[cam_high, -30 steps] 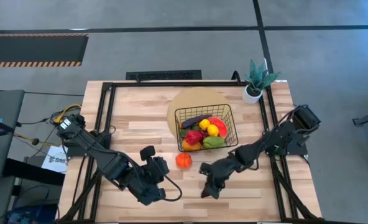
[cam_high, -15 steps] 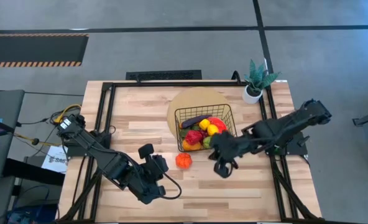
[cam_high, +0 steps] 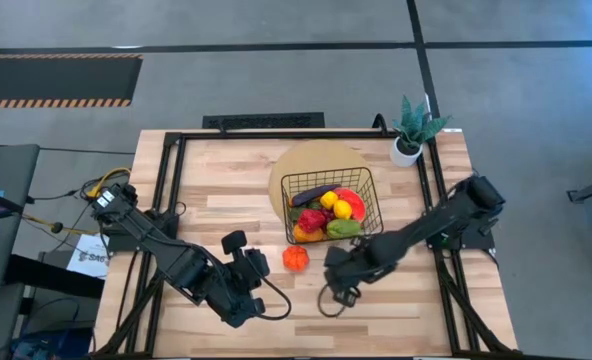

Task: Build produce basket
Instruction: Put the orange pumpkin into the wire basket

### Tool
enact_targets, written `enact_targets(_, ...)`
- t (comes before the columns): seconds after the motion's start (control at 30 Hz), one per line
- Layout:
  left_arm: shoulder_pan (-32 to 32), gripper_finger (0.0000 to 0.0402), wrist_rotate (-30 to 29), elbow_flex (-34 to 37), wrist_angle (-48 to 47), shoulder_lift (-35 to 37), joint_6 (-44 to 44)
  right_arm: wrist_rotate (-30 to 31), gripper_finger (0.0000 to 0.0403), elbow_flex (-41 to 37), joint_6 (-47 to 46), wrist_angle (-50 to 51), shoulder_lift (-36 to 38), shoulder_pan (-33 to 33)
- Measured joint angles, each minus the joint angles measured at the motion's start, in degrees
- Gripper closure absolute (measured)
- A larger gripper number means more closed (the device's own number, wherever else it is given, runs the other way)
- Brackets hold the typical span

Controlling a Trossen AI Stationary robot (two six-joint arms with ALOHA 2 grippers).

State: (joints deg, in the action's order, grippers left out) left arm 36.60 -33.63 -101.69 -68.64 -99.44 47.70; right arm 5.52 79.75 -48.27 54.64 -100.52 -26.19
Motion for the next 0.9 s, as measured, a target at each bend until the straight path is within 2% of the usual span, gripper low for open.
enact_targets(0.3, 0.0, 0.0401, 0.2, 0.0, 0.0, 0.0, 1.1, 0.9, 0.0401, 0.1, 9.4, -4.7, -5.6, 7.0)
enact_targets(0.57, 0.1, 0.0402, 0.9, 0.0, 0.0, 0.0, 1.4, 3.5, 0.0402, 0.1, 17.2, -8.4, -5.2, 13.2)
enact_targets(0.9, 0.1, 0.0401, 2.1, 0.0, -0.5, 0.0, 1.4, 2.4, 0.0402, 0.2, 21.8, -10.7, -4.4, 19.2)
